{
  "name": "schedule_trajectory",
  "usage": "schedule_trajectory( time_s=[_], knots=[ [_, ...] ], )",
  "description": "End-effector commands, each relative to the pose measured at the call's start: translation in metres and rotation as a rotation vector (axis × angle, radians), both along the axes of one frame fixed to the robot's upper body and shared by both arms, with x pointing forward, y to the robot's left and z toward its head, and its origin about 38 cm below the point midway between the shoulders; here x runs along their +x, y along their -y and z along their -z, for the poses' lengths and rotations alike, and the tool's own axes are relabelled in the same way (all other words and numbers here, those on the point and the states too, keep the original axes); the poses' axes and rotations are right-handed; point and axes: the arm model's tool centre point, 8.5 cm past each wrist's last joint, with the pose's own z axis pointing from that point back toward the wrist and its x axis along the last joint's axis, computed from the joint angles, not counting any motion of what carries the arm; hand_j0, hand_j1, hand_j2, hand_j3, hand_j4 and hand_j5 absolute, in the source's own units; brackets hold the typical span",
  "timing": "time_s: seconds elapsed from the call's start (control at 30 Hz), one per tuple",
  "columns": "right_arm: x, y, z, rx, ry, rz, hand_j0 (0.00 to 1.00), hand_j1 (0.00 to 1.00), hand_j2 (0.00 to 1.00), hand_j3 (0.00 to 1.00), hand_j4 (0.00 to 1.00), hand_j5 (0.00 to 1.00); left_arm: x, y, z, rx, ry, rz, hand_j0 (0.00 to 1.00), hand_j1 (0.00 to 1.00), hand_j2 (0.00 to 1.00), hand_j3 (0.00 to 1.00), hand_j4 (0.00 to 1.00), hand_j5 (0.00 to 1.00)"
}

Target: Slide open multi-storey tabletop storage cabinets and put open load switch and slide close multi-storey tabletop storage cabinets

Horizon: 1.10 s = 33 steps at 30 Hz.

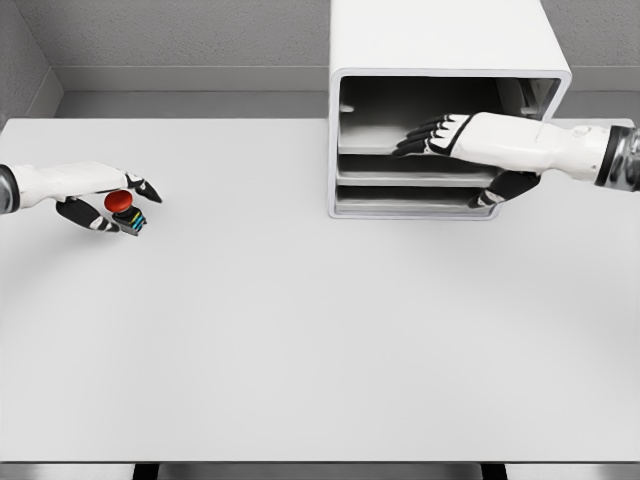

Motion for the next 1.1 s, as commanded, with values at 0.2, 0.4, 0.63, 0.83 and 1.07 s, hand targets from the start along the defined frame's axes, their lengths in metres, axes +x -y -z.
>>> schedule_trajectory(
  time_s=[0.2, 0.4, 0.63, 0.83, 1.07],
  knots=[
    [0.008, -0.013, 0.013, -0.006, -0.041, -0.016, 1.0, 1.0, 1.0, 1.0, 1.0, 1.0, 0.0, 0.0, -0.003, -0.002, 0.006, 0.0, 0.57, 0.57, 0.57, 0.57, 0.57, 0.57],
    [0.028, -0.004, 0.012, 0.019, -0.058, 0.053, 1.0, 1.0, 1.0, 1.0, 1.0, 1.0, 0.0, 0.001, -0.003, -0.004, 0.006, 0.003, 0.49, 0.49, 0.49, 0.49, 0.49, 0.49],
    [0.036, 0.004, 0.023, 0.018, -0.099, 0.113, 1.0, 1.0, 1.0, 1.0, 1.0, 1.0, -0.002, 0.003, -0.01, 0.001, 0.022, 0.021, 0.45, 0.45, 0.45, 0.45, 0.45, 0.45],
    [0.046, -0.009, 0.026, 0.0, -0.113, 0.141, 1.0, 1.0, 1.0, 1.0, 1.0, 1.0, -0.011, -0.01, -0.033, 0.042, 0.063, 0.038, 0.45, 0.45, 0.45, 0.45, 0.45, 0.45],
    [0.05, -0.009, 0.031, -0.006, -0.128, 0.148, 1.0, 1.0, 1.0, 1.0, 1.0, 1.0, -0.013, -0.01, -0.036, 0.046, 0.067, 0.044, 0.45, 0.45, 0.45, 0.45, 0.45, 0.45]
  ],
)
